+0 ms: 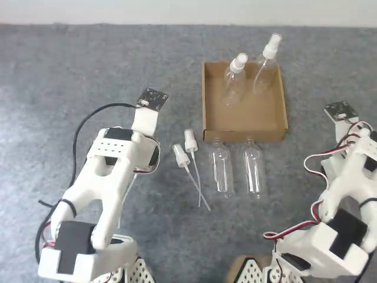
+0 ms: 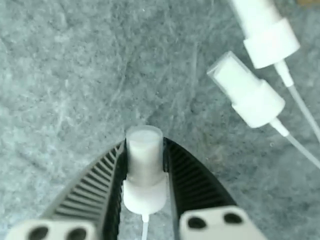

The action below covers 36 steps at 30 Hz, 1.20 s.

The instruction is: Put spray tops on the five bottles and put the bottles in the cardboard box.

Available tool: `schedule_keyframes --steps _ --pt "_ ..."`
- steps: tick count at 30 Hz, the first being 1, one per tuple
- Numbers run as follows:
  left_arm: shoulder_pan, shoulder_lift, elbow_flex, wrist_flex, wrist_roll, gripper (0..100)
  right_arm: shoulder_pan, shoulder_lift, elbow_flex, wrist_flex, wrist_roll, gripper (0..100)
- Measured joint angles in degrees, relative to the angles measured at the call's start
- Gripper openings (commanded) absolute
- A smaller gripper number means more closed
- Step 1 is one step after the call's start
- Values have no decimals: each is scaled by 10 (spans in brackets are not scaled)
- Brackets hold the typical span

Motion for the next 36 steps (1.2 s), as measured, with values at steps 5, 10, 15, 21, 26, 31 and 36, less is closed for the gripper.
schedule_keyframes --steps 5,10,15,21,26,31,36 --pt "0 0 0 -9 0 10 16 0 0 0 4 379" --pt "2 0 1 -9 0 10 26 47 -1 0 32 373" --pt "0 0 4 -9 0 10 27 86 -29 0 37 244" --pt "1 0 4 -9 0 10 27 134 -62 0 38 111" --pt "1 0 4 -9 0 10 30 156 -84 -1 60 70" --pt "0 0 4 -9 0 10 30 168 -91 0 112 65" --pt "2 0 4 -9 0 10 31 178 -106 15 156 14"
